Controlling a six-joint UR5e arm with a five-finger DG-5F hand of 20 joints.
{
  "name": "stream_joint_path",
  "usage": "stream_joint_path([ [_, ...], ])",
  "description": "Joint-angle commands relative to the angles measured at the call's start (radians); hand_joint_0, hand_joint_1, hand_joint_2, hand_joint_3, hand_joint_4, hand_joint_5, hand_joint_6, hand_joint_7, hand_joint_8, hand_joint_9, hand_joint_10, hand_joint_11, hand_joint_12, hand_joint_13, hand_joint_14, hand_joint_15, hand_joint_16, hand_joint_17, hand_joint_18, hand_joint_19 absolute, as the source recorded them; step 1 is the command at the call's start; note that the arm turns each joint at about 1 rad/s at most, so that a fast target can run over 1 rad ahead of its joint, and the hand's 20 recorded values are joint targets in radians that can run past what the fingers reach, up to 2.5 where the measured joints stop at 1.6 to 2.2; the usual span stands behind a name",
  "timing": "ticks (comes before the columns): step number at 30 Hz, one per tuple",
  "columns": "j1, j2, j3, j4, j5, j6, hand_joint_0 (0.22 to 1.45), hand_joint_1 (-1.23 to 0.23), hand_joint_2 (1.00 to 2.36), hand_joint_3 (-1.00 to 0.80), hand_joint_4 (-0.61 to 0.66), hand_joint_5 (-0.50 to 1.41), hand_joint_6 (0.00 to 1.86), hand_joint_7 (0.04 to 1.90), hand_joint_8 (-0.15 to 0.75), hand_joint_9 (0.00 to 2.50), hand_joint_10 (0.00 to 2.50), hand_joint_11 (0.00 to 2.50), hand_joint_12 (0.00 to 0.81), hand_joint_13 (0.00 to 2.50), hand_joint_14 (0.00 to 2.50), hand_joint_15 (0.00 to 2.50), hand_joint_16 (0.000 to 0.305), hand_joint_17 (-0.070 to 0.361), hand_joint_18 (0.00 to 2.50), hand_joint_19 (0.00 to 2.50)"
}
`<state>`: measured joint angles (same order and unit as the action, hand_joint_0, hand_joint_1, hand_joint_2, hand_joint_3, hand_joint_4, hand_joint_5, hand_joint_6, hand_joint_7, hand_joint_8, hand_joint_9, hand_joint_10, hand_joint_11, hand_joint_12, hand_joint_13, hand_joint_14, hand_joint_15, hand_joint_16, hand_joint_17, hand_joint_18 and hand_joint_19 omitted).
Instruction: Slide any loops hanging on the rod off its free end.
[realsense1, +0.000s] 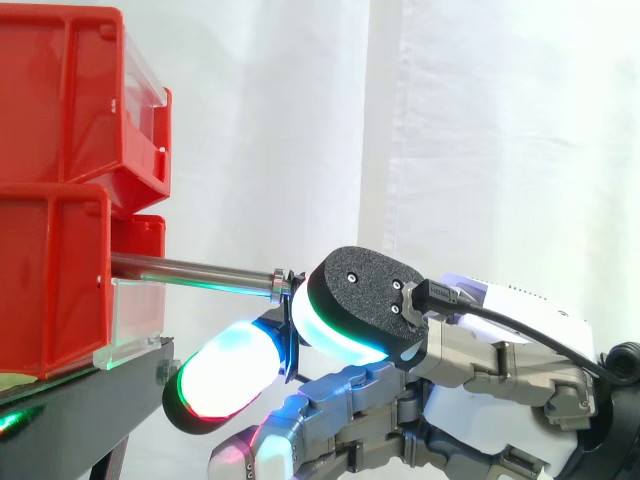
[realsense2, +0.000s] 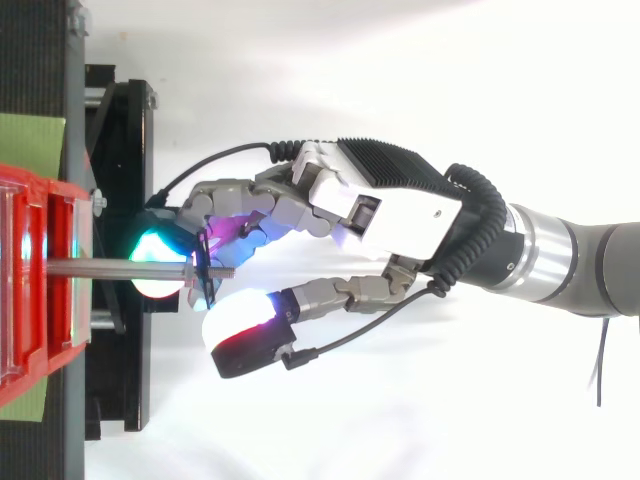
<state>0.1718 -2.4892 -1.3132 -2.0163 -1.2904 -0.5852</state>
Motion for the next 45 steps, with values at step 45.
stream_joint_path([
  [45,-0.017,0.003,0.0,-0.047,-0.043,0.053,0.53,-0.43,1.0,-0.47,0.3,-0.12,0.5,1.17,0.367,0.98,0.01,0.55,0.402,0.76,0.01,0.31,0.055,0.123,0.68,0.48],
])
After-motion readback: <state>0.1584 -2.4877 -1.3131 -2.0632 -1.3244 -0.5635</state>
